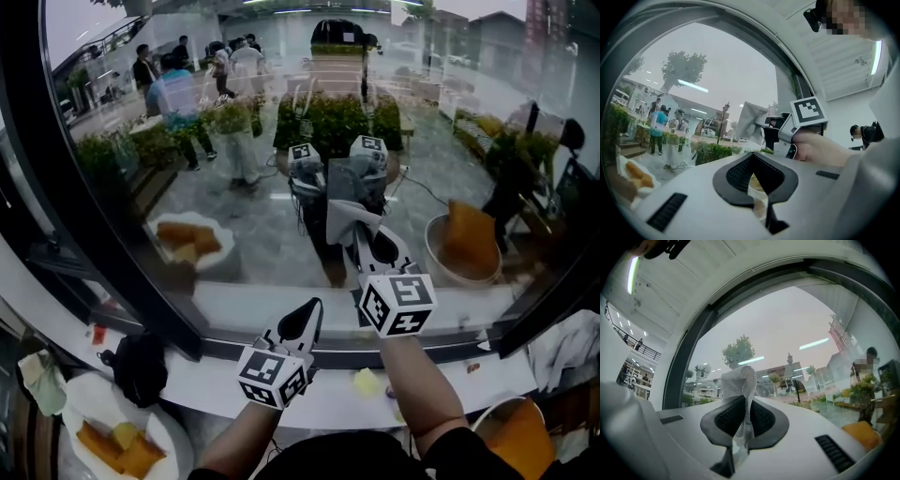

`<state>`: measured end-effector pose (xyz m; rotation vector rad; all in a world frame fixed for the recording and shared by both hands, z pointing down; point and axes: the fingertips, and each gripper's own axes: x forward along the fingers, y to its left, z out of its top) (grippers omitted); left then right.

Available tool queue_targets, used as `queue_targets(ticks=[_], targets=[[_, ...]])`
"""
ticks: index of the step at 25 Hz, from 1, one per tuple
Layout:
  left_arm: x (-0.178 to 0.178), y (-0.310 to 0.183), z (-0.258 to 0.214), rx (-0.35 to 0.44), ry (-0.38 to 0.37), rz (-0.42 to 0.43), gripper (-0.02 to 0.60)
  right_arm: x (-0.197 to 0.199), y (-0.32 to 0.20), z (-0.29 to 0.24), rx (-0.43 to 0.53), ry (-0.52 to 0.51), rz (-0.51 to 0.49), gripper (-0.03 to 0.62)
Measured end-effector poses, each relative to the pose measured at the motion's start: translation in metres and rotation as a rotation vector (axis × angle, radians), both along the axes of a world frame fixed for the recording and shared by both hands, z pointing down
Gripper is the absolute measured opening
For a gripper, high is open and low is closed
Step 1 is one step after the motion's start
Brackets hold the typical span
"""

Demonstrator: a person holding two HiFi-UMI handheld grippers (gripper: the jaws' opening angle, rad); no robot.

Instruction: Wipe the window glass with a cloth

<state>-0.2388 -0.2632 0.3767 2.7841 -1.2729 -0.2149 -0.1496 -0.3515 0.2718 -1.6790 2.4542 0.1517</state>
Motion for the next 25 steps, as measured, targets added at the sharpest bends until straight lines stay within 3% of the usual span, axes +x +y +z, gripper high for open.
queue_targets(ticks=[25], targets=[[-0.003, -0.01, 0.017, -0.031, -0.019, 0.006, 0.008, 0.01, -0.035, 0.013, -0.025, 0.024, 0.083, 0.041]])
